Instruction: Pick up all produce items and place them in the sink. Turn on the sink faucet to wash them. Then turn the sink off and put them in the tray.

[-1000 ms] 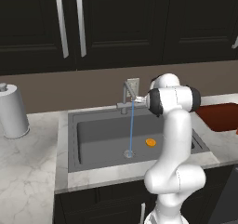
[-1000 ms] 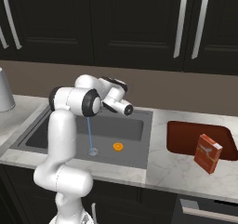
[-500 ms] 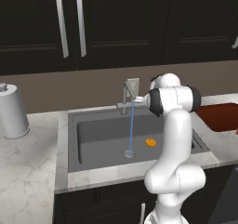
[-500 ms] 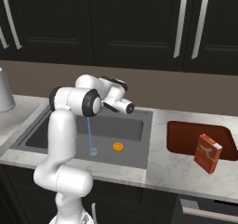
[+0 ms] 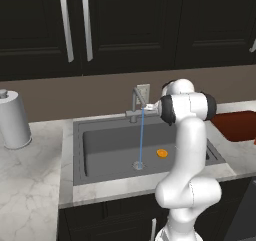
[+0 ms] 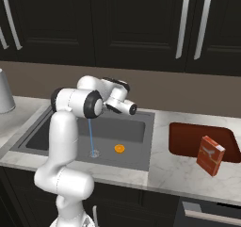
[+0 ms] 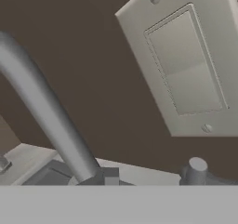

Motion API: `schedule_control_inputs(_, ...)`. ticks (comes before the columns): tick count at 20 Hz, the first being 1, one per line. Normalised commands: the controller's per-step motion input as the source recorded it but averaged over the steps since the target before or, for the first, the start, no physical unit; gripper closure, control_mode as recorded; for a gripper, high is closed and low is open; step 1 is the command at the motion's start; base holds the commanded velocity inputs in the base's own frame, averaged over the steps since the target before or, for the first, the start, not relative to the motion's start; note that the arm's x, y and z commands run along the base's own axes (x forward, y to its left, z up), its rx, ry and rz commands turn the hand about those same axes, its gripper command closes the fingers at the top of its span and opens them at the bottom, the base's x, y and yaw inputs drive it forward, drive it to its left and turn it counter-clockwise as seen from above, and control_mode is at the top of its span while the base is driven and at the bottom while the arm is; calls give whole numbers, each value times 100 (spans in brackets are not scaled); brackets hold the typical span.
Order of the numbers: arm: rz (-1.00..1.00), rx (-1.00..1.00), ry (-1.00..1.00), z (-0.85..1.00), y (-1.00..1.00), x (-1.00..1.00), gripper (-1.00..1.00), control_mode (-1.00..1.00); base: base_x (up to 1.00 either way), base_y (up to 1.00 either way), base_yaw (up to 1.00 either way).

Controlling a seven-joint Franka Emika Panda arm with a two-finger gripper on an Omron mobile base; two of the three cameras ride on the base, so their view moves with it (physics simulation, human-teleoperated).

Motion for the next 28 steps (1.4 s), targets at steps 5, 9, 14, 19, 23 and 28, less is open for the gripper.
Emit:
schedule_control_inputs(5,4,0,0,20,54,-9,100,-100,0,0,0)
schedule_control_inputs(9,3,0,0,21,53,-8,100,-100,0,0,0)
schedule_control_inputs(14,3,0,0,5,30,-1,100,-100,0,0,0)
schedule_control_inputs(19,2,0,0,0,9,0,-100,-100,0,0,0)
schedule_control_inputs(23,6,0,-5,0,0,0,-100,-100,0,0,0)
schedule_control_inputs(28,10,0,-7,3,-1,-6,-100,-100,0,0,0)
